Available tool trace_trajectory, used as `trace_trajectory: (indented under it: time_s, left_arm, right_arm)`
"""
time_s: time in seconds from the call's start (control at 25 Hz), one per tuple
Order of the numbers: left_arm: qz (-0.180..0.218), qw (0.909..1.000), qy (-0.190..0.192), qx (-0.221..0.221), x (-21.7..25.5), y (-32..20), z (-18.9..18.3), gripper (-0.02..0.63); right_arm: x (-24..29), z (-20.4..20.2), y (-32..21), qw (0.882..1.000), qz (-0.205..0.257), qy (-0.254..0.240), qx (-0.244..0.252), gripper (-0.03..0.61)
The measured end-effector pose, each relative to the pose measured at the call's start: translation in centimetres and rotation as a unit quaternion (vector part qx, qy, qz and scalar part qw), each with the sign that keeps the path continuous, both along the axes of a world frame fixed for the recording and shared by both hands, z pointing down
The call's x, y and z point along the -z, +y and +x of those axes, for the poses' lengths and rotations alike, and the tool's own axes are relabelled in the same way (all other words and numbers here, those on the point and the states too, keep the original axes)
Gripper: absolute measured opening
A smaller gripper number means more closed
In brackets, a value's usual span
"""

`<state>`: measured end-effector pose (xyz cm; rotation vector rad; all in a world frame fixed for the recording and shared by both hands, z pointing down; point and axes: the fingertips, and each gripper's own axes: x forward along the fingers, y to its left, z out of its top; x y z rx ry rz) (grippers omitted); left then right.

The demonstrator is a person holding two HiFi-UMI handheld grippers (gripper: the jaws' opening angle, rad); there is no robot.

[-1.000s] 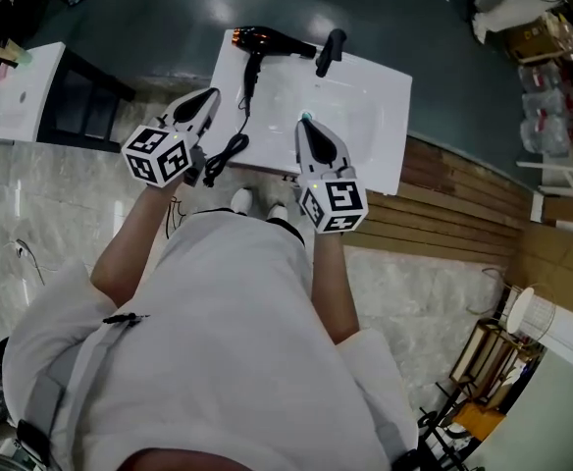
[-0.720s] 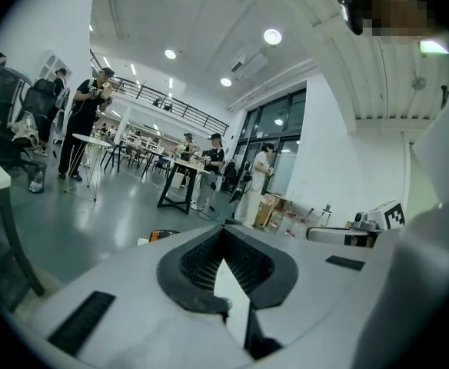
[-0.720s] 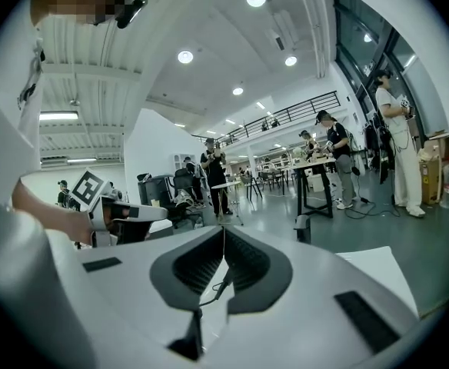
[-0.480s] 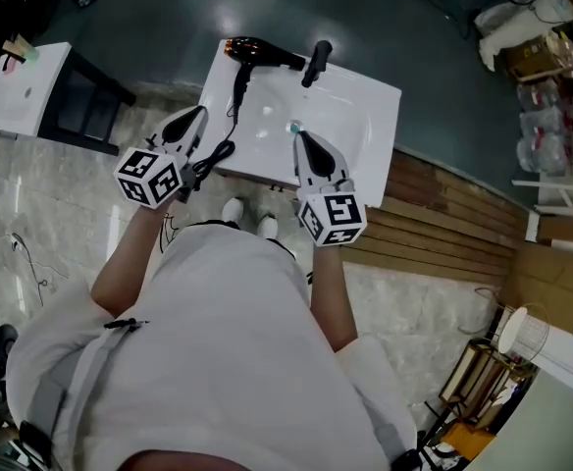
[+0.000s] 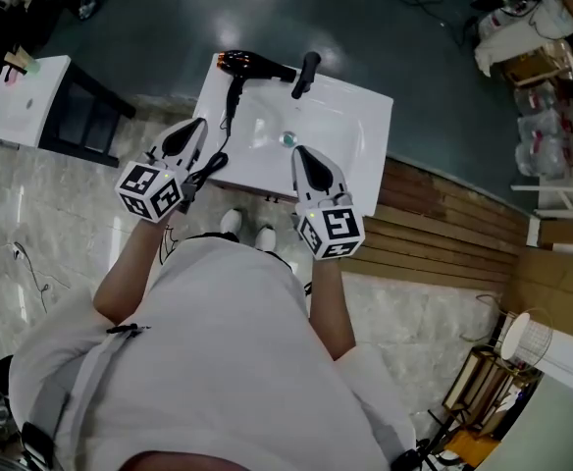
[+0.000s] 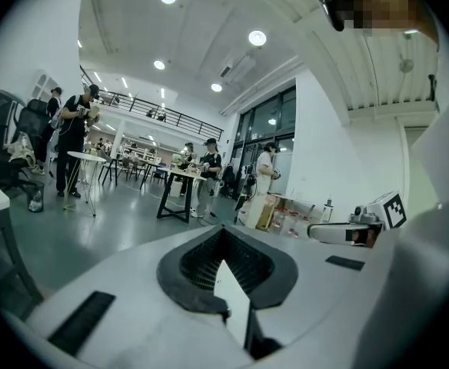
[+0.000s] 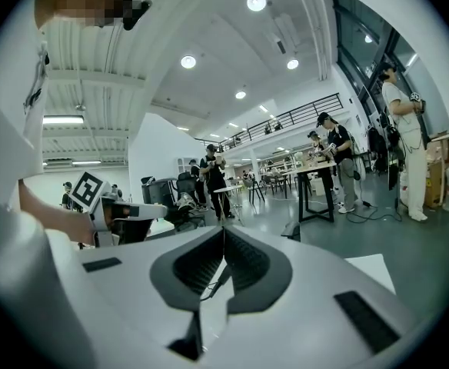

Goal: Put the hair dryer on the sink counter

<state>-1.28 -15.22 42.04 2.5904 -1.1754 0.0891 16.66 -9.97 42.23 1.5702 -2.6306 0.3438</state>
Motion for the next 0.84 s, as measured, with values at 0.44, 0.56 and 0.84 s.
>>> trace_trajectory:
  time_s: [0.44,0.56,0.84]
  left_arm:
    - [-0.015,0.9998,-0.014,0.002,-1.4,-0.2,0.6,0.003]
    - [-0.018,0.9997,-0.016,0.000,-1.8,-0.3,0.6,0.003]
    - [-0.029,0.9993,-0.023,0.008,-2.8,-1.6,0.5,0.003]
  right_arm:
    - [-0.1,0.8,0.1,1.000,0.001,0.001,-0.007,0.008]
    - [-0.4,0.8,0.1,1.000,0.000,0.002,-0.008,0.008]
    - [-0.6,1.1,-0.5,1.000,-0.002,0.001,-0.011,0.008]
